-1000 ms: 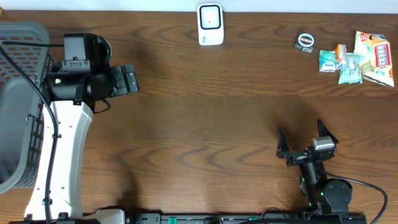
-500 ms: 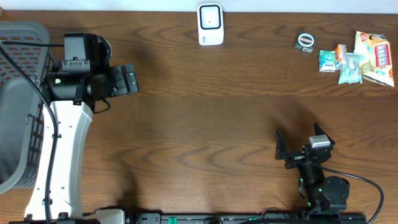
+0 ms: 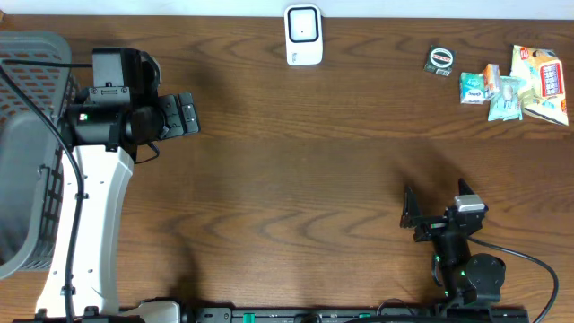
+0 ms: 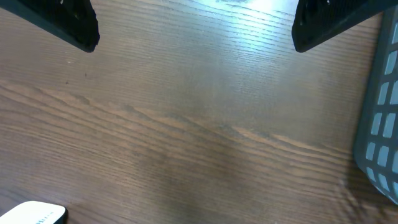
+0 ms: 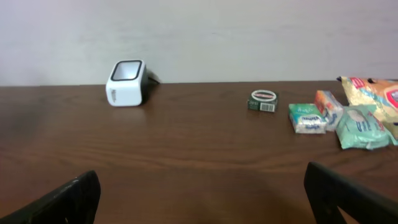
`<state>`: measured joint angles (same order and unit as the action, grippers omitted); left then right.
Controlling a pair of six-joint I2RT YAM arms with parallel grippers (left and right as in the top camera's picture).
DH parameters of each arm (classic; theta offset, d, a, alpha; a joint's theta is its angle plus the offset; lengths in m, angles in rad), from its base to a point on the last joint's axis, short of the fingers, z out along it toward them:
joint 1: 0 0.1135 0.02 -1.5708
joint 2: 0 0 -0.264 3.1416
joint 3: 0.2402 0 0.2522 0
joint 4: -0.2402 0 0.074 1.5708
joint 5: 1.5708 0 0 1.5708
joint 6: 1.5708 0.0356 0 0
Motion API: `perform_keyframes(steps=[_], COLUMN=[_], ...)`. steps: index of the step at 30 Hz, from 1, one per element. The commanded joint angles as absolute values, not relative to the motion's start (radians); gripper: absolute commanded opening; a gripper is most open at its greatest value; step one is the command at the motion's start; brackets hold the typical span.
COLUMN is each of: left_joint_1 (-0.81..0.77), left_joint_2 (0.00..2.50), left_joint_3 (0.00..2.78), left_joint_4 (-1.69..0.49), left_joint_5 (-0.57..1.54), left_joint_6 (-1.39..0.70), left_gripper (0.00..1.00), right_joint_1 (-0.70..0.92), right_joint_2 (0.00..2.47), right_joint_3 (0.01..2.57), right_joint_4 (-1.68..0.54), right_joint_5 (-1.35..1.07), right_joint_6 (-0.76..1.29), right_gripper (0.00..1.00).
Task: Scan the item barcode
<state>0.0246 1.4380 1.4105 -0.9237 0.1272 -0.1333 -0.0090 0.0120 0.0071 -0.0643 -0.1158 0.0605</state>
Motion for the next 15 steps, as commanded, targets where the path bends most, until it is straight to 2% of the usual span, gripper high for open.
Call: perform_keyframes(steps=[1,15], left_joint_1=[0.028,0.028], left_joint_2=[1.438,1.437], left_joint_3=[1.412,1.412], left_joint_4=[-0.927,-0.927], left_joint_5=[0.118,0.118], left_joint_6=[-0.131,-0.131], left_gripper=[0.97,0.98], right_joint_1=[-0.013,-0.012], right_joint_2=[0.005,0.005], right_joint_3=[0.006,0.006], right_joint_4=[-0.076,-0.071], right_joint_5=[-0.081,-0.084], right_joint_6=[0.072,0.025], right_gripper=[0.99,0.99])
